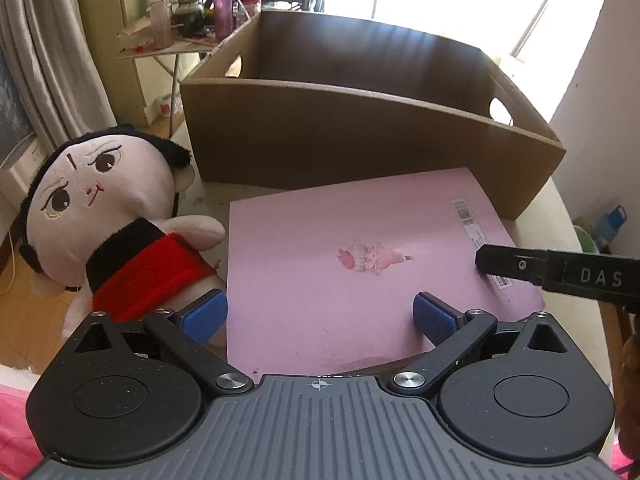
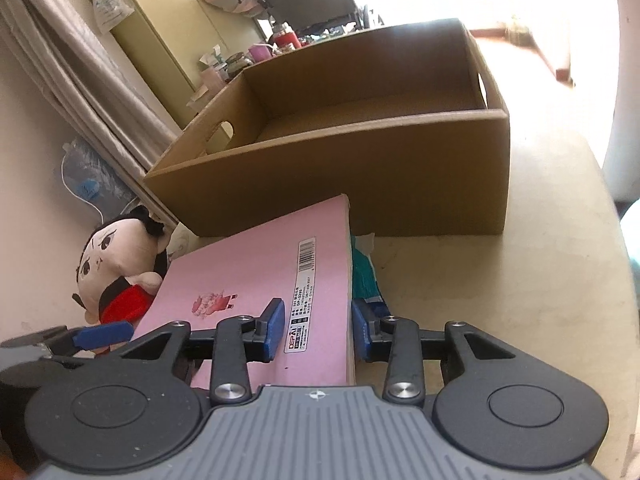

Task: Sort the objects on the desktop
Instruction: 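Close the right gripper on the pink board's edge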

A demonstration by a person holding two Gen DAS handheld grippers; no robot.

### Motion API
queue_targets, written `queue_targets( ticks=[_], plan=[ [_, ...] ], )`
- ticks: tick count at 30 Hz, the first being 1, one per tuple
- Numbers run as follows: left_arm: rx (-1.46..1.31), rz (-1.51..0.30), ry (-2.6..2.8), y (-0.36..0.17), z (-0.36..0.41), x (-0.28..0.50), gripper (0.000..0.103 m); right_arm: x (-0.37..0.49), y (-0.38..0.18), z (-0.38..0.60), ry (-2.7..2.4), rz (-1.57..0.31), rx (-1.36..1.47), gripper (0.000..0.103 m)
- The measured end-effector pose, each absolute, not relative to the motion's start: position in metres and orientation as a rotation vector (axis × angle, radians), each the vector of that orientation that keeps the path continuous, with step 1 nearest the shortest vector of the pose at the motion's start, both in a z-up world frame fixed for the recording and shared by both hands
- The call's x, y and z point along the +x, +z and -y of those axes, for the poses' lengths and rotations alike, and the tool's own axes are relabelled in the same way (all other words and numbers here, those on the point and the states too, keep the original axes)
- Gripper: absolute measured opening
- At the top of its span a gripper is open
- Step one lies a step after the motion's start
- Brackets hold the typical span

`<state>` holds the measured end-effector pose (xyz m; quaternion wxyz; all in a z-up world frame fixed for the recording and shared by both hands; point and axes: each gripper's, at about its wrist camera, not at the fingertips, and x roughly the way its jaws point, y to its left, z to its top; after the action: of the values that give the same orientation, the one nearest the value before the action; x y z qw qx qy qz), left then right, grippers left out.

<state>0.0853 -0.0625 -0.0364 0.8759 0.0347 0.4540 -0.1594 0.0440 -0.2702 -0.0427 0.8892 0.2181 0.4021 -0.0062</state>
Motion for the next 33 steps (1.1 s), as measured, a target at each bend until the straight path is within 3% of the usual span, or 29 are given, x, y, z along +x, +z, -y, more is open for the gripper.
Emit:
queue_targets(
  ticks=[2, 3, 6, 15, 23, 33],
  plan=[
    [0.064, -0.942, -0.333, -0.035, 0.061, 0.083, 0.099, 0.042, -0.040, 0.270, -0.003, -0.829, 0.456, 0.038],
    [0.045, -0.940, -0.363, -0.034, 0.061, 0.082, 0.098, 0.041, -0.040, 0.270, 0.017, -0.831, 0.472, 0.029],
    [-0.039, -0.950, -0.459, -0.028, 0.062, 0.078, 0.095, 0.039, -0.037, 0.265, 0.019, -0.833, 0.473, 0.026],
    [0.026, -0.905, -0.405, -0.033, 0.068, 0.071, 0.098, 0.039, -0.051, 0.275, -0.010, -0.848, 0.477, 0.024],
    [-0.042, -0.816, -0.296, -0.019, 0.029, 0.069, 0.103, 0.042, -0.049, 0.274, -0.015, -0.837, 0.463, 0.024],
    [-0.129, -1.005, -0.300, -0.053, 0.021, 0.100, 0.103, 0.045, -0.050, 0.273, -0.022, -0.844, 0.469, 0.025]
  ],
)
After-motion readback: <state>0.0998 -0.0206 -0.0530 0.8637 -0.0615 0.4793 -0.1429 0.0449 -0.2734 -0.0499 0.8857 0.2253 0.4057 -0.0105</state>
